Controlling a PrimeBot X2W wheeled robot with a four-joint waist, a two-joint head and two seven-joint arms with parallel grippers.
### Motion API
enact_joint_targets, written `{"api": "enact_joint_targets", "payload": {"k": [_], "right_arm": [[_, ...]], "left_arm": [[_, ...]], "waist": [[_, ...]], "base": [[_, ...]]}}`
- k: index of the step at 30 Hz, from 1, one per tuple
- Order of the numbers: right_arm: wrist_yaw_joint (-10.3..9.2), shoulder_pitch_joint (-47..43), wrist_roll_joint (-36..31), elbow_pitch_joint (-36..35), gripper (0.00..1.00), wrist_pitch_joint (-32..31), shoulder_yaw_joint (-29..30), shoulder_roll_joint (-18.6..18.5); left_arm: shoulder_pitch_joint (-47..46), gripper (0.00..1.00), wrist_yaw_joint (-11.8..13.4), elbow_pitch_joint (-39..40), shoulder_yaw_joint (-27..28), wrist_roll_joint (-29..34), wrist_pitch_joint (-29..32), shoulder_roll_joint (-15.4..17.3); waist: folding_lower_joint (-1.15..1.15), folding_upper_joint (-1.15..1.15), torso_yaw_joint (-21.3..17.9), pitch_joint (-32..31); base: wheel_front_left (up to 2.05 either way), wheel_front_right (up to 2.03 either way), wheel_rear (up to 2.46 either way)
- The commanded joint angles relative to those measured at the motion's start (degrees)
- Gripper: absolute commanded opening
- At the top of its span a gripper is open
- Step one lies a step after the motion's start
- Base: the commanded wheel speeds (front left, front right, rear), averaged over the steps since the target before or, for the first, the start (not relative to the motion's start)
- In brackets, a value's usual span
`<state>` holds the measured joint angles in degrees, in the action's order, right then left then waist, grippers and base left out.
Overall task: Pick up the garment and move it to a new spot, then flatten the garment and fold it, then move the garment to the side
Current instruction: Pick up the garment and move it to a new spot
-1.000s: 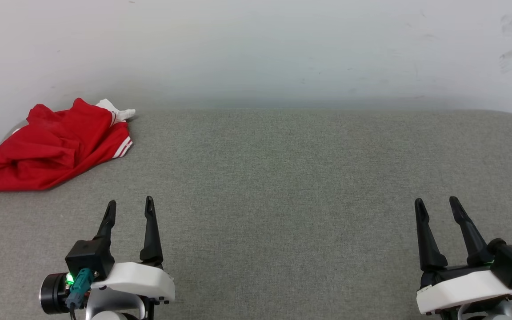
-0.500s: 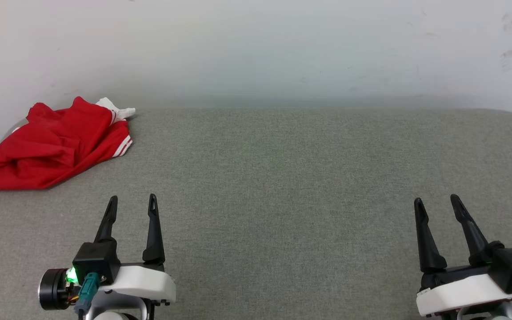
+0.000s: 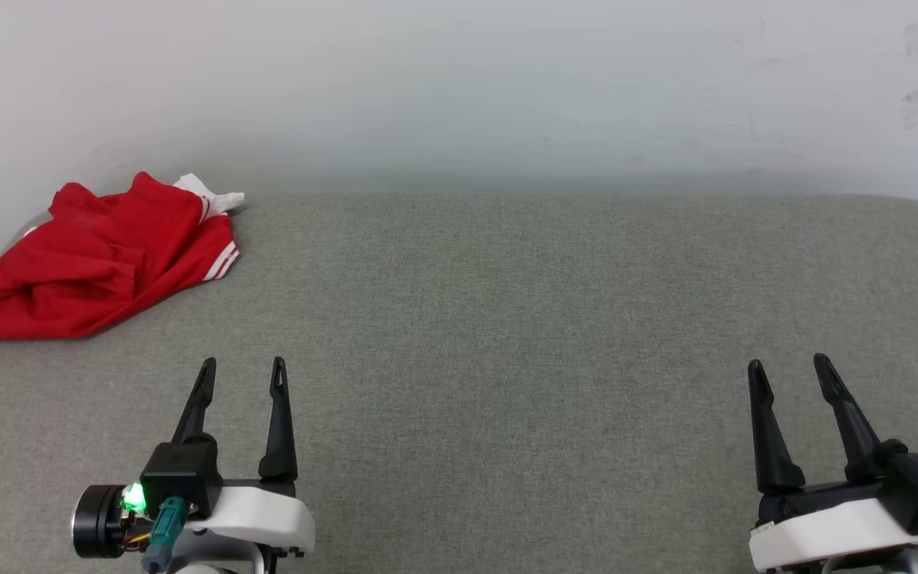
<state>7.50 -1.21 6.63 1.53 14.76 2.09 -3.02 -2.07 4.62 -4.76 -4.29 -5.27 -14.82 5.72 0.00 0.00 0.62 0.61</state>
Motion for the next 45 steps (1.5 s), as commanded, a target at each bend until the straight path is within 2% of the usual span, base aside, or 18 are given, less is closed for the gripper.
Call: {"api": "enact_joint_targets", "payload": {"k": [1,9,16,33,45], "right_arm": [[-0.02,-0.44,-0.44,0.03,1.0,0.49,-0.15,0.25],[-0.03,-0.33,5.47,1.9,1.0,0.45,0.97,0.23],[-0.03,-0.21,5.96,2.33,1.0,0.45,0.79,0.22],[-0.03,-0.44,5.03,2.21,1.0,0.44,0.54,0.22],[-0.03,-0.56,4.34,1.84,1.0,0.44,0.48,0.22]], "left_arm": [[0.49,1.0,-0.19,-0.06,0.27,0.9,-0.4,-0.17],[-0.02,1.0,-2.9,-1.49,2.46,0.68,-0.47,-1.7],[-0.07,1.0,-3.87,-2.3,3.53,1.74,-0.47,-2.13],[-0.38,1.0,-4.29,-3.13,4.11,3.28,-0.47,-2.64],[-0.77,1.0,-4.22,-3.35,4.82,3.52,-0.41,-2.7]], "waist": [[0.0,0.0,0.02,-0.01],[0.0,0.0,0.29,0.01],[0.0,0.0,0.22,-0.07],[0.0,0.0,0.45,0.09],[0.0,0.0,4.0,0.29]], "base": [[0.0,0.0,0.0],[0.0,0.0,0.0],[0.0,0.0,0.0],[0.0,0.0,0.0],[0.0,0.0,0.0]]}}
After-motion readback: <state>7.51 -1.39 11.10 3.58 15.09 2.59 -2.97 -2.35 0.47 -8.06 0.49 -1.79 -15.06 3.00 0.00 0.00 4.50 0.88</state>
